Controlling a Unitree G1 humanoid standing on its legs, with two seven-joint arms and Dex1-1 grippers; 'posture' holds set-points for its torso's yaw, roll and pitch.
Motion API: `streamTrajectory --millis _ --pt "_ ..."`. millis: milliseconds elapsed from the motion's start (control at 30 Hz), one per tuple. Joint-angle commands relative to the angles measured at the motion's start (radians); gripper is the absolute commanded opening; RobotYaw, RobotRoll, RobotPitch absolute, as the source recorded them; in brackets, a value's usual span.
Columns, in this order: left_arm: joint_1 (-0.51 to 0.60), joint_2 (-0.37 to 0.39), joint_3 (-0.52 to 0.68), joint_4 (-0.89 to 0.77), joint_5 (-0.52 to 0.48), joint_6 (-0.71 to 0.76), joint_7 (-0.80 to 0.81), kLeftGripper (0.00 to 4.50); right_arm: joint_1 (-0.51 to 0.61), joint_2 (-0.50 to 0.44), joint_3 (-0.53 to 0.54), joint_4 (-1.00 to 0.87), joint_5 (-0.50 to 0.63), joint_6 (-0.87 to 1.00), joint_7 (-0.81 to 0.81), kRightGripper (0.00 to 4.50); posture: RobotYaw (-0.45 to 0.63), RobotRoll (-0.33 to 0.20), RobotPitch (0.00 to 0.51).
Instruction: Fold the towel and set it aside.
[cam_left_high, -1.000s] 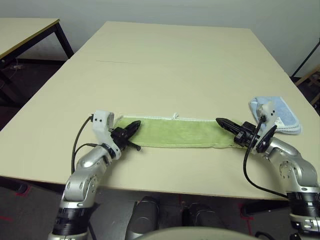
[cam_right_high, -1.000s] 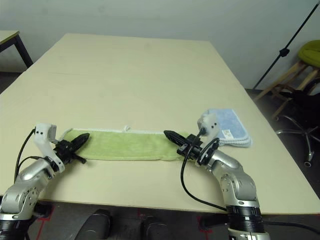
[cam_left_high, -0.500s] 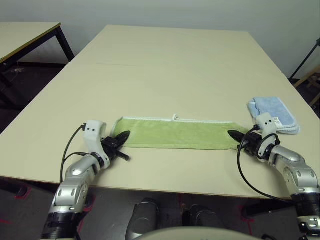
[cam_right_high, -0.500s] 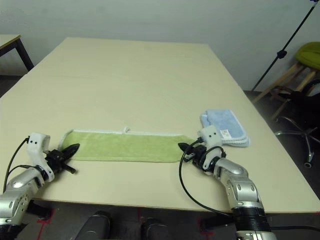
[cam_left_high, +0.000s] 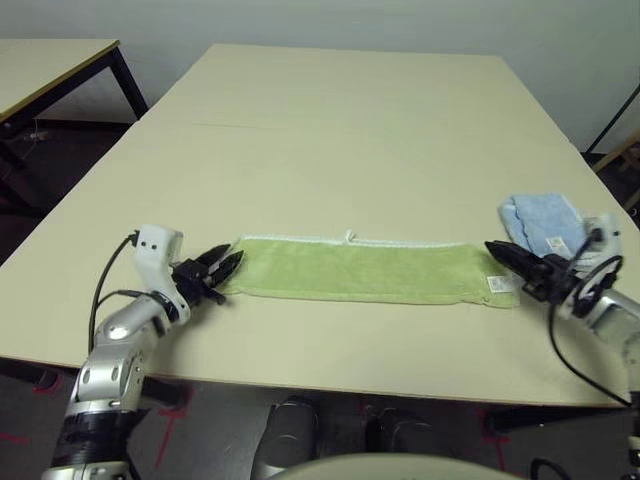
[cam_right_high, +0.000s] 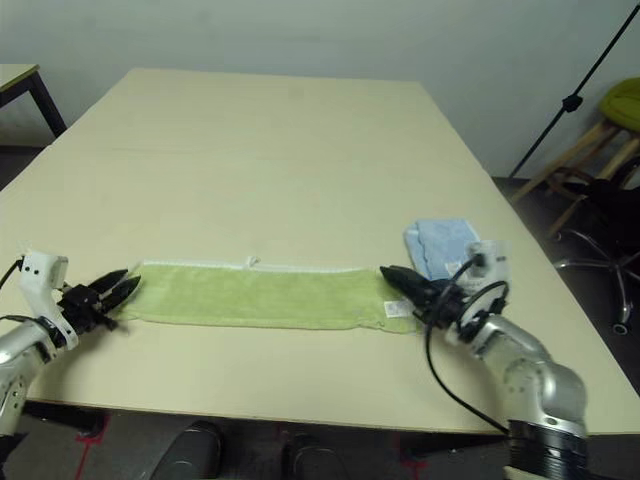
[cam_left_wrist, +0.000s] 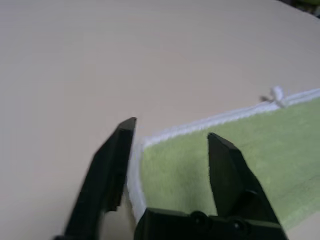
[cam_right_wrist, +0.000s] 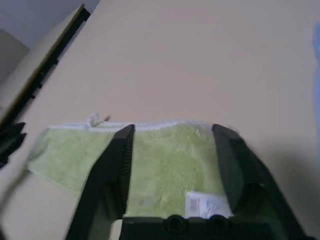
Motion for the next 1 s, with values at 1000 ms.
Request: streamTrajectory --millis 1000 --pt "-0.114 0.119 -0.053 -0.037 -0.174 0.023 -0.451 4.5 0.028 0.262 -0.035 -0.1 0.49 0.285 -0.938 4.32 0.11 0.0 0.097"
